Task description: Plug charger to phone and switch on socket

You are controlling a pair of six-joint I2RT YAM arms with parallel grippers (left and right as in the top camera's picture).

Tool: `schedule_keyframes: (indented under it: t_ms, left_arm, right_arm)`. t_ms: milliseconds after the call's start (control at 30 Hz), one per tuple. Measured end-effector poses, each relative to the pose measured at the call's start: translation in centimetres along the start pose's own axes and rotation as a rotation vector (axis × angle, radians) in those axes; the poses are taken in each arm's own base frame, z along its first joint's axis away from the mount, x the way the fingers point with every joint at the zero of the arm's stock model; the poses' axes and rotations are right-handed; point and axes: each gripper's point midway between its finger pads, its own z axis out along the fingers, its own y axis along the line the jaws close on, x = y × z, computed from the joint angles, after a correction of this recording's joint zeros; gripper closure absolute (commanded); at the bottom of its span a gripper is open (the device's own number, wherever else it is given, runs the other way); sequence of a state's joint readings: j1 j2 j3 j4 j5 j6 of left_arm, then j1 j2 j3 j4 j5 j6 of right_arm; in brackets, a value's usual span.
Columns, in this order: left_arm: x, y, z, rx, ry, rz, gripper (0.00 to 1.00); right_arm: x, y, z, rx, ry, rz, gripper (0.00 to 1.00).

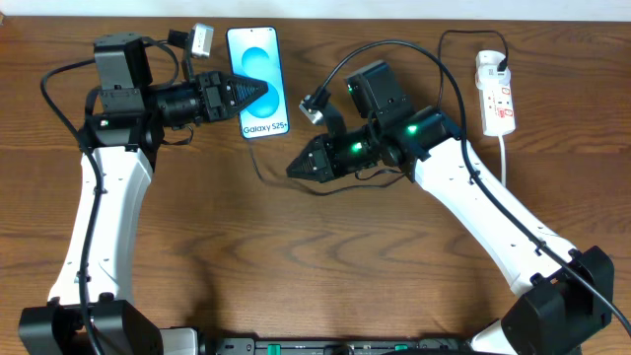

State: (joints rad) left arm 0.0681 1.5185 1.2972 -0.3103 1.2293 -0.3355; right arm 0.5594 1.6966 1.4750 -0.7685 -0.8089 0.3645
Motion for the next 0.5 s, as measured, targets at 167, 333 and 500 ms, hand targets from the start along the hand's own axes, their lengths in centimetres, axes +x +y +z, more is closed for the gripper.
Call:
schedule_keyframes:
  t_ms: [167,333,500]
  left_arm:
    - [-0.4,0.8,0.0,-0.047,-0.022,0.003,0.93]
    - [-1.9,1.5,-0.6,-0.088,-0.078,0.047,0.93]
    - [-4.5,3.0,-3.7,-0.140,-0.186,0.023,0.93]
  right_arm:
    - [-0.4,-3.7,-0.4,0.208,-0.043,0.029,0.96]
    - [-1.4,-7.2,-1.6,0.433,-0.116,0.030,0.83]
    - [-2.6,-8.8,-2.1,0.533,-0.183,0.046,0.40]
